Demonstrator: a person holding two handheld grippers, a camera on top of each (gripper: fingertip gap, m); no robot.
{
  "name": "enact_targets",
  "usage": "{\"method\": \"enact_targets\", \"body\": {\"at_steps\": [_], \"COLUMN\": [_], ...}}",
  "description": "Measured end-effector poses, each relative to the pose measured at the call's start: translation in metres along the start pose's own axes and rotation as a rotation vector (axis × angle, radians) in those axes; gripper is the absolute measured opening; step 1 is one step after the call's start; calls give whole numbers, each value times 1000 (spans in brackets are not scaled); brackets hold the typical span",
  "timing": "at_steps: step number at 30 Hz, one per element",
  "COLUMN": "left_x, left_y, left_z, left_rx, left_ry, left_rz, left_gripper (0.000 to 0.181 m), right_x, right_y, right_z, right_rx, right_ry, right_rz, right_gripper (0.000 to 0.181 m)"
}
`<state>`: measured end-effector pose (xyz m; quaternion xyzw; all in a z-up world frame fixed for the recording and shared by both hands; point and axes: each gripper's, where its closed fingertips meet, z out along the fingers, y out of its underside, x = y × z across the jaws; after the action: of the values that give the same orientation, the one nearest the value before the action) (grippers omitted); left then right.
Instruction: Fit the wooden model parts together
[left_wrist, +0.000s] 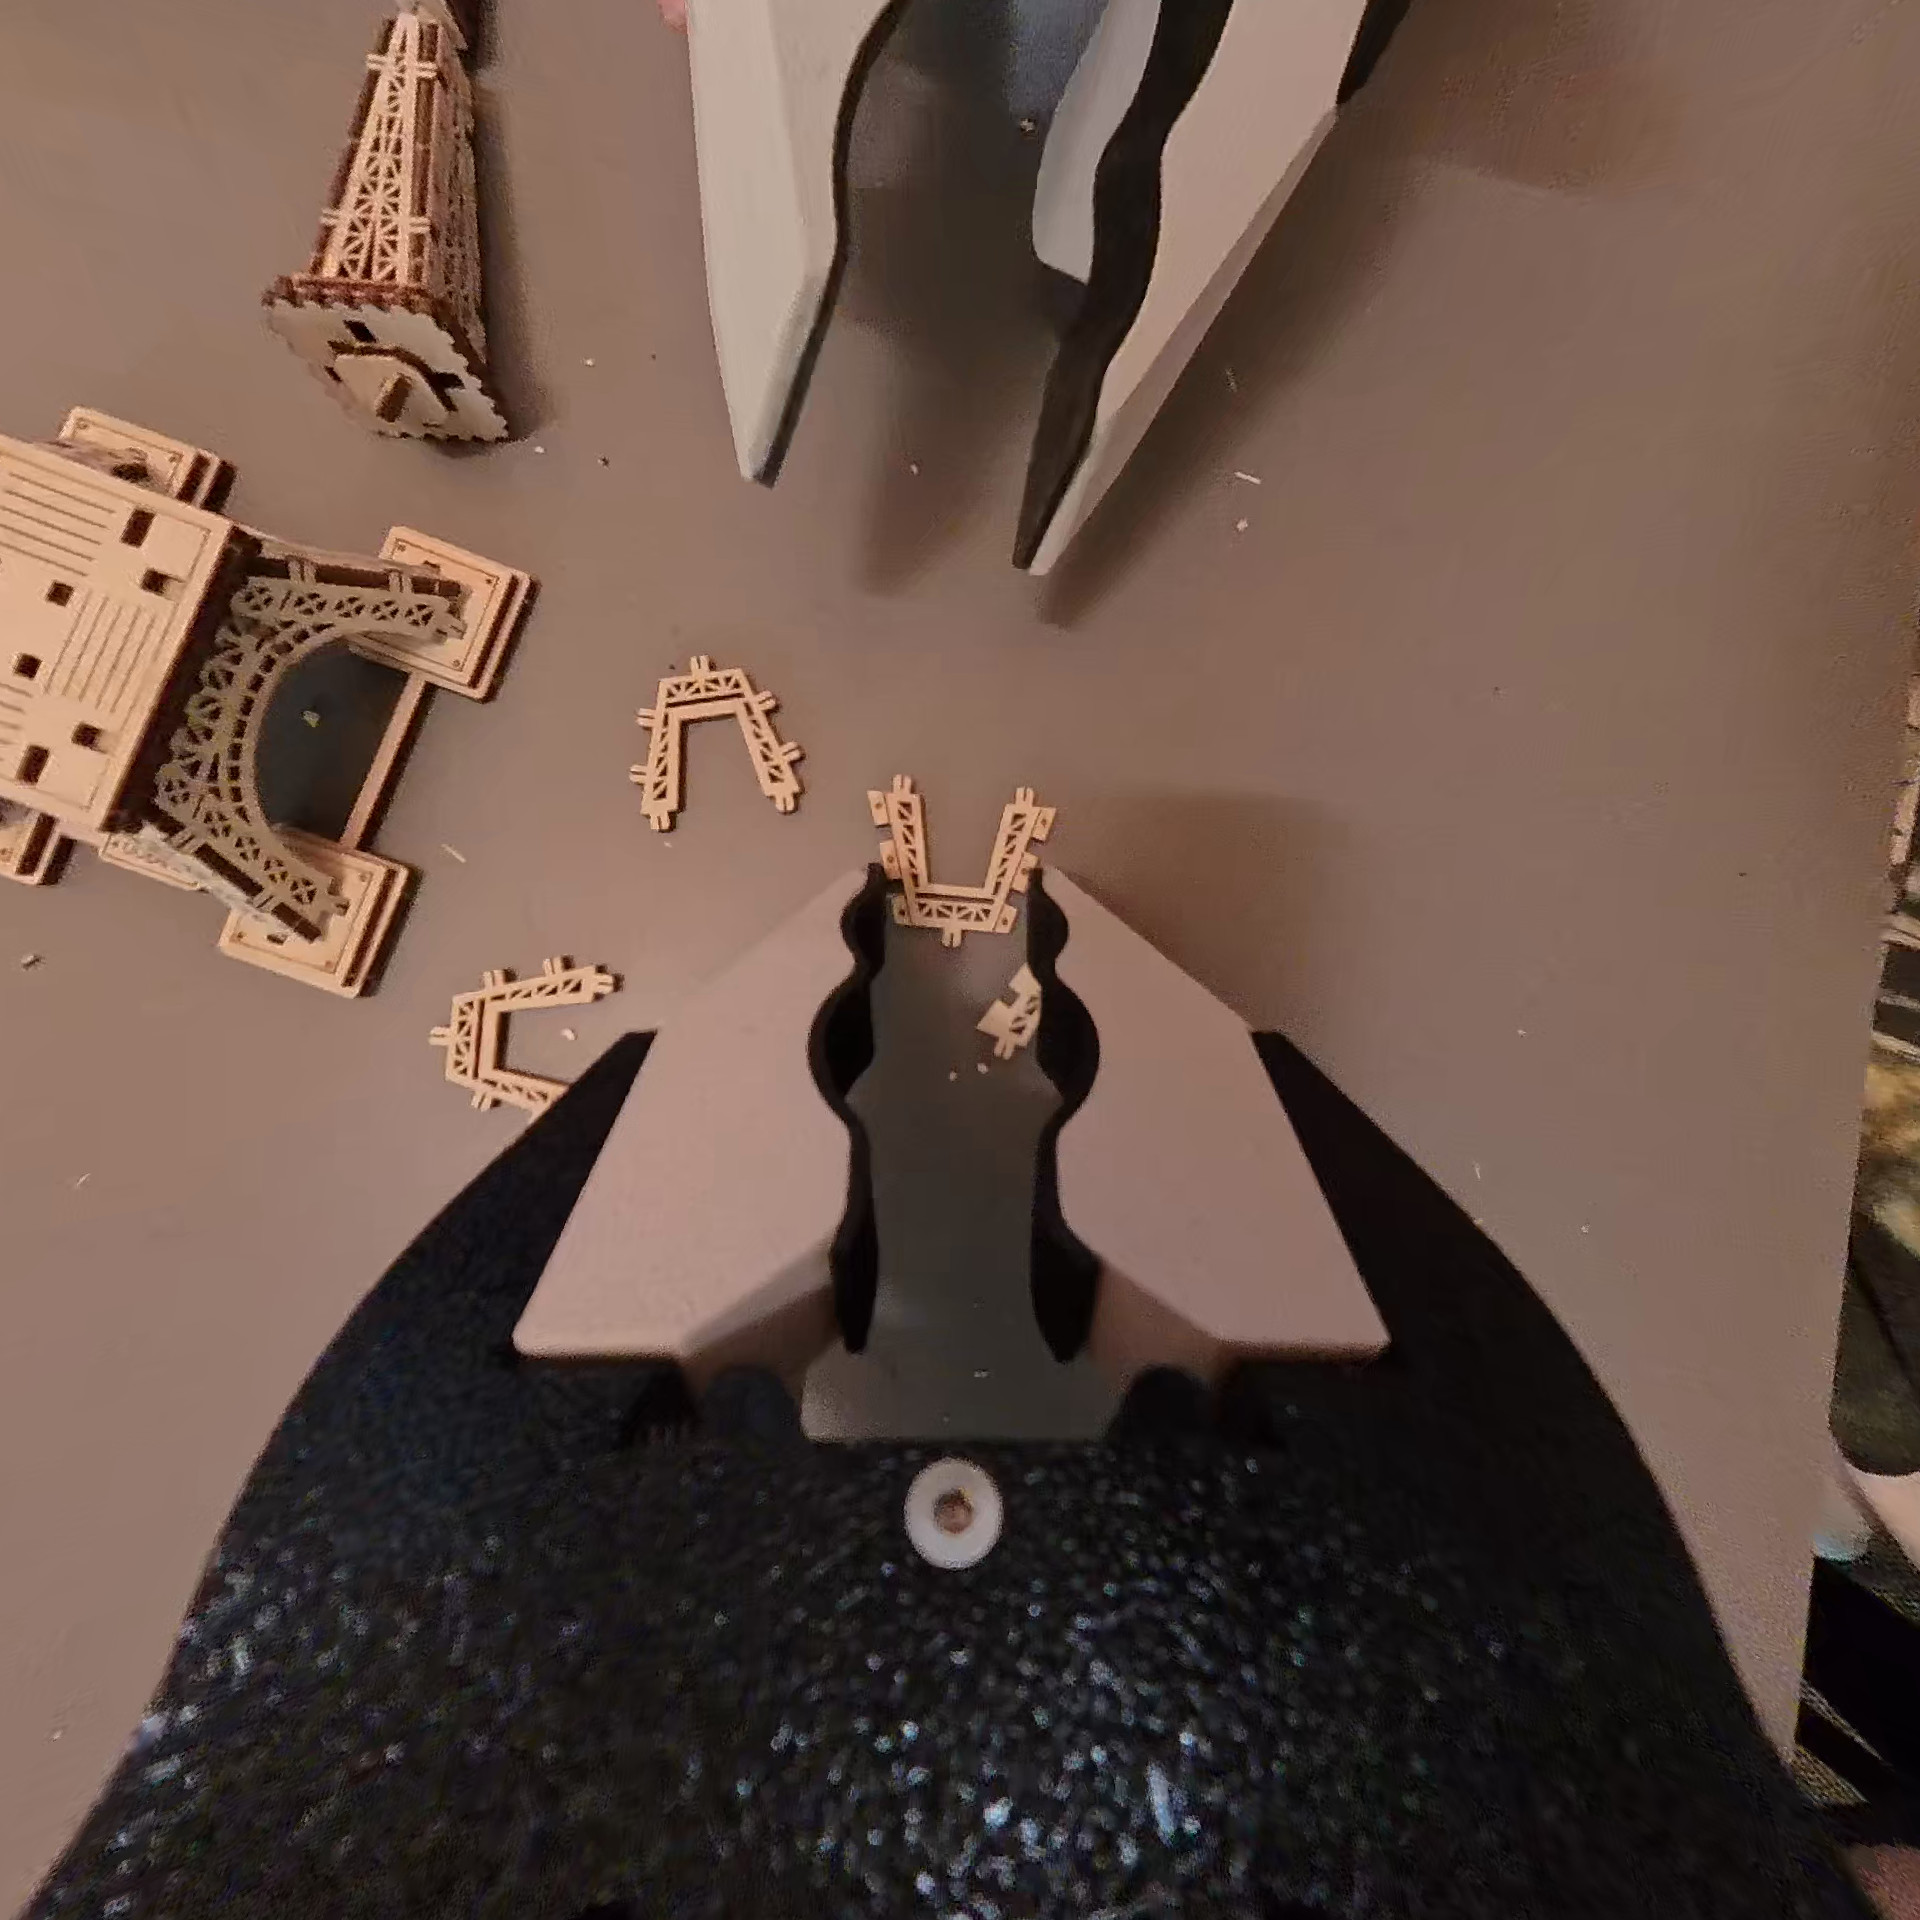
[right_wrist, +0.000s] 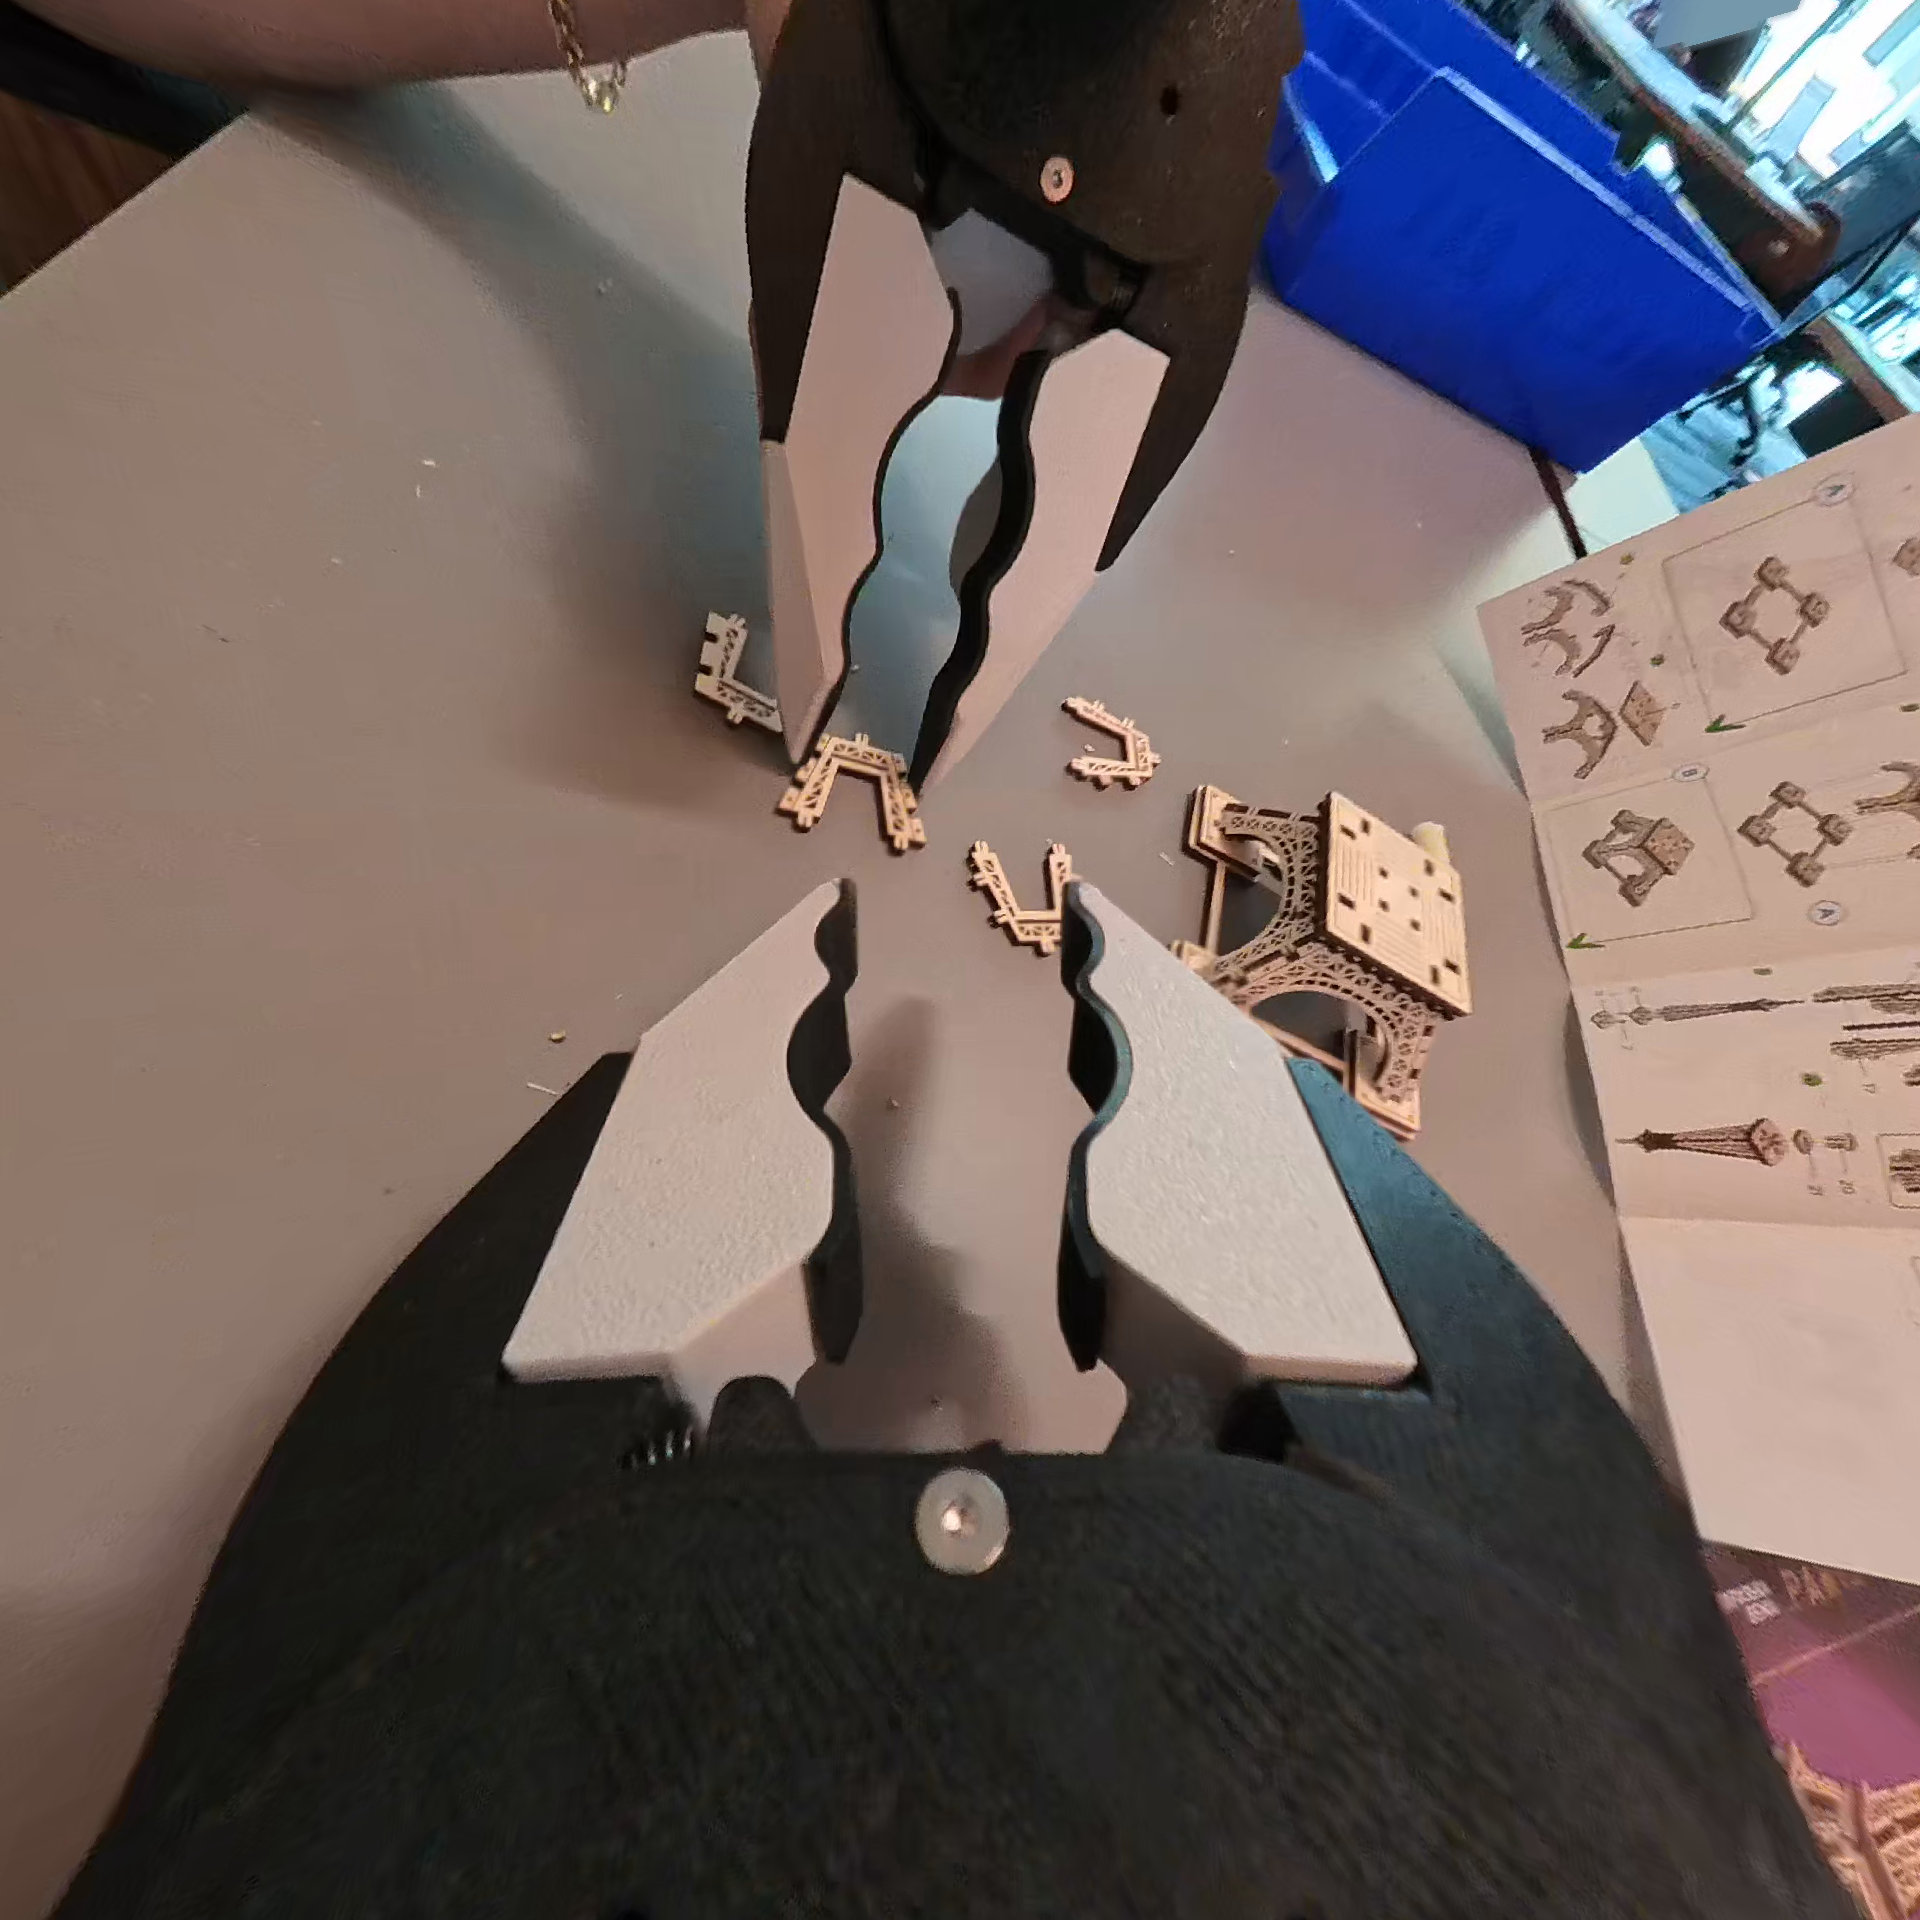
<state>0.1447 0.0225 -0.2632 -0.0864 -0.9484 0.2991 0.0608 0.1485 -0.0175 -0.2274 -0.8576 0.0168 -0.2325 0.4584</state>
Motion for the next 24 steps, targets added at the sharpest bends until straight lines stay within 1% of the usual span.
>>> {"method": "enact_targets", "body": {"at_steps": [2, 5, 7, 8, 10, 12, 15, 17, 19, 22, 24], "left_x": [1, 8, 8, 10, 12, 10, 6, 8, 10, 14, 15], "left_y": [-2, -8, -15, -19, -25, -26, -25, -26, -26, -26, -25], "left_z": [0, -3, -7, -10, -17, -23, -28, -31, -31, -29, -27], "left_rx": [9, 52, 115, 152, 219, 257, 288, 306, 299, 293, 286], "left_ry": [9, 74, 116, 161, 258, 298, 307, 334, 346, 369, 377], "left_rz": [-1, -29, -99, -152, -248, -298, -324, -332, -328, -316, -312], "left_gripper": [25, 24, 24, 24, 25, 24, 24, 24, 24, 24, 24], "right_x": [-4, -12, -15, -19, -15, -15, -23, -26, -22, -28, -28], "right_y": [-1, -8, -14, -15, -20, -23, -34, -40, -35, -37, -37], "right_z": [2, 6, 7, 8, 12, 14, 17, 19, 22, 26, 27], "right_rx": [-8, -8, -15, -28, -52, -77, -42, -24, -65, -43, -40], "right_ry": [-17, -38, -19, -20, 50, 93, 80, 87, 119, 94, 93], "right_rz": [1, -51, -160, -222, -350, -453, -487, -506, -549, -537, -547], "right_gripper": [38, 41, 40, 40, 40, 39, 35, 30, 23, 4, 1]}}
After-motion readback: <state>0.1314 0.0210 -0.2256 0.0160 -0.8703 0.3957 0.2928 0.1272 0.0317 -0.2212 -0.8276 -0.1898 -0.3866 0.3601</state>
